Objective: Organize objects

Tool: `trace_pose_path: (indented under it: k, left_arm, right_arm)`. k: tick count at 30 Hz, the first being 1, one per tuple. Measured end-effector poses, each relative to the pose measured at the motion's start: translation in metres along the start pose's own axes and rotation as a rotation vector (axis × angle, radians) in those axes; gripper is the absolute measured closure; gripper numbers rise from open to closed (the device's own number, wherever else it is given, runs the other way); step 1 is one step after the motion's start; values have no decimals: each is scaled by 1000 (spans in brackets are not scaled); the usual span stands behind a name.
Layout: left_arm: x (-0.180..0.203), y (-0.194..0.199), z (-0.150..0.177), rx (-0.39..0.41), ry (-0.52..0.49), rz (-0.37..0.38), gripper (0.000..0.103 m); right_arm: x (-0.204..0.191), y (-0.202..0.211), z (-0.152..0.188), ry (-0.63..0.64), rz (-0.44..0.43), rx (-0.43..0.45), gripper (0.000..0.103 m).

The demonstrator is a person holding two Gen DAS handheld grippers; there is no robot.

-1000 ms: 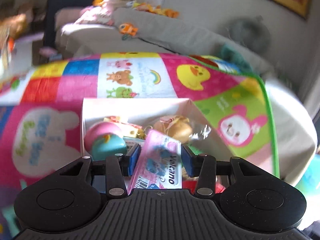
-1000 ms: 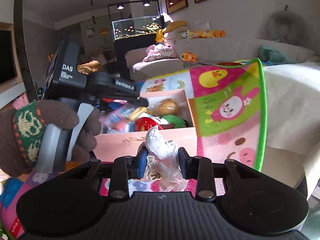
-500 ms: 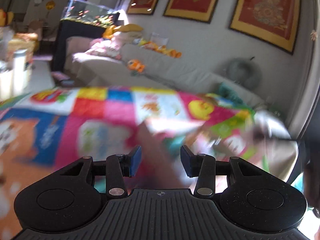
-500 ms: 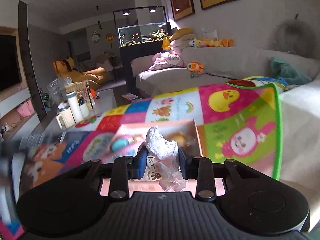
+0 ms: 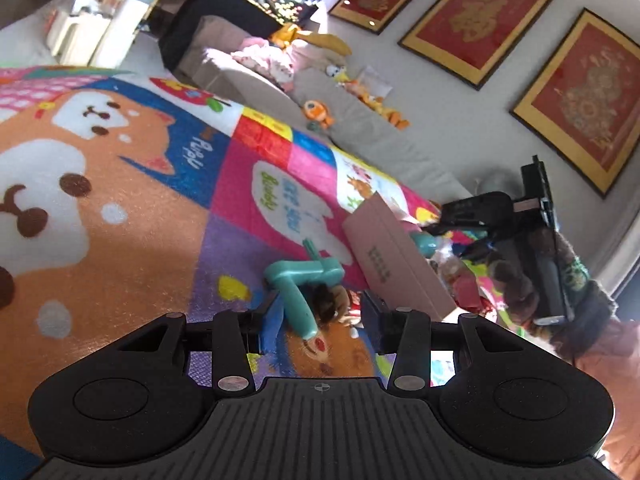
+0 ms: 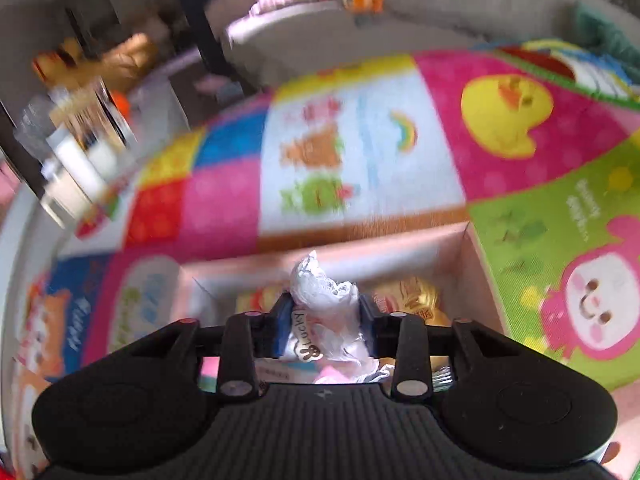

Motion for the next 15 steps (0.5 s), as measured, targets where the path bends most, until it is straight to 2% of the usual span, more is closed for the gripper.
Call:
trace_pose_path:
  k: [1, 3, 8, 10, 12, 15]
  left_arm:
    - [0, 0, 0, 2, 1, 2, 57]
    - [-1, -1, -1, 5, 7, 3, 57]
    - [-10, -2, -1, 7, 63, -4, 57]
    - [-12, -1, -2, 12, 73, -12, 57]
    - [-12, 0, -1, 13, 65, -17, 57]
    - [-7, 0, 0, 15, 25, -35, 57]
  right_arm:
    - [-1, 3, -1, -1, 2, 7, 45]
    - [-1, 20, -7, 2, 14, 62, 34]
    - [-18, 104, -11, 117, -15, 283, 30]
    - [-26, 142, 8, 160, -42, 371, 16]
    - [-31, 167, 38, 202, -65, 415, 14]
    - [-38, 180, 97, 244, -91, 411, 14]
Point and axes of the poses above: each gripper's, at about its wrist camera, not at the fingertips, and y roughly against the way its jaws point, x to its right, z to its underside, the point moved 9 cm from there along -y, roughly the way its jaws point, and after that the axes turned 6 degrees about x, right-handed, at the moved point
